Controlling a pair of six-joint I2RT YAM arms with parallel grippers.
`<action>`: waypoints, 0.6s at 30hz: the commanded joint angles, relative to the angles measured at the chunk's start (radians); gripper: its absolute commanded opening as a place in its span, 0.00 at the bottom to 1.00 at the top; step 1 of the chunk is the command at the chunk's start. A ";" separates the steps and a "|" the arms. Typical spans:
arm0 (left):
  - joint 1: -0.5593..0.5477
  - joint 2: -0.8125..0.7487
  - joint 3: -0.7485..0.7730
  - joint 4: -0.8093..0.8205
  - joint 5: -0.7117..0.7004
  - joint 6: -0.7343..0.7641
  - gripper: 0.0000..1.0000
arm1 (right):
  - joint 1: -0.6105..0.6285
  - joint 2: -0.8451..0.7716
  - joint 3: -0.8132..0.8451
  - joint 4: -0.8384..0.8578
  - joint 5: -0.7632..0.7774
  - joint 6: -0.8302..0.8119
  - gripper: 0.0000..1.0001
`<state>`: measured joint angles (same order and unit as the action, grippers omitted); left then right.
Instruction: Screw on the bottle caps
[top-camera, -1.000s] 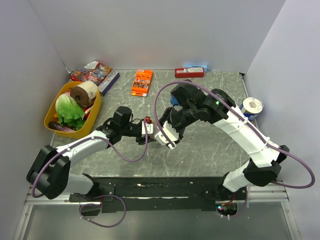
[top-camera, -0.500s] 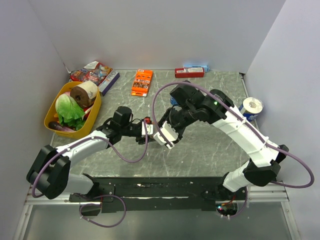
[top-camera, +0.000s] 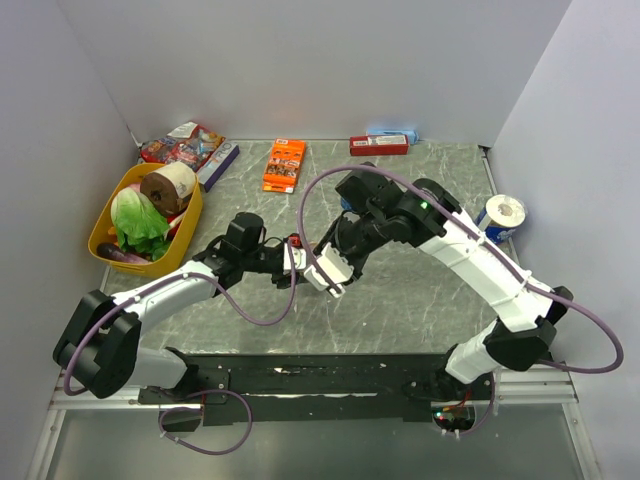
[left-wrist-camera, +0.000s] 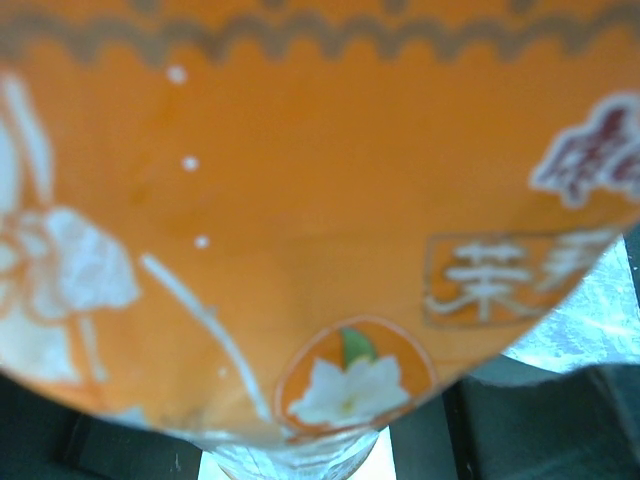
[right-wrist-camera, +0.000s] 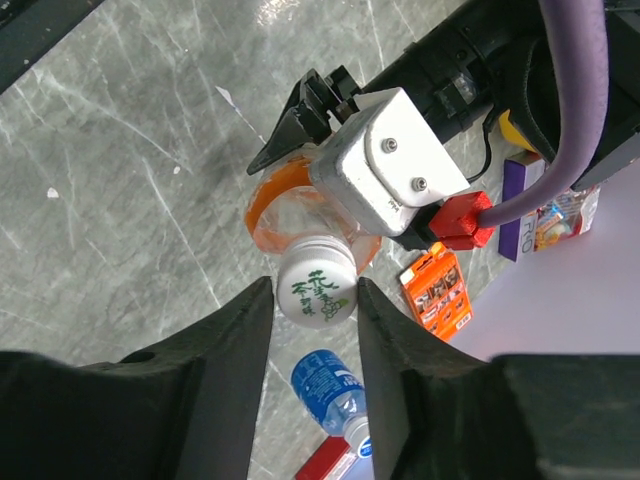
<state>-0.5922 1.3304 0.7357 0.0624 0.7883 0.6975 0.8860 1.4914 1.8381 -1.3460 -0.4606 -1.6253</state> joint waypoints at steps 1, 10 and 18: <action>0.002 -0.010 0.054 0.030 0.029 0.039 0.01 | 0.007 0.018 0.029 -0.226 0.002 -0.002 0.44; 0.000 -0.017 0.057 0.083 -0.049 -0.005 0.01 | 0.007 0.070 0.038 -0.226 0.066 0.103 0.23; -0.003 -0.048 -0.007 0.280 -0.182 -0.182 0.01 | -0.002 0.194 0.085 -0.225 0.143 0.430 0.19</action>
<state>-0.5858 1.3304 0.7246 0.0792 0.6502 0.6323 0.8829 1.5929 1.9102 -1.3357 -0.3473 -1.4052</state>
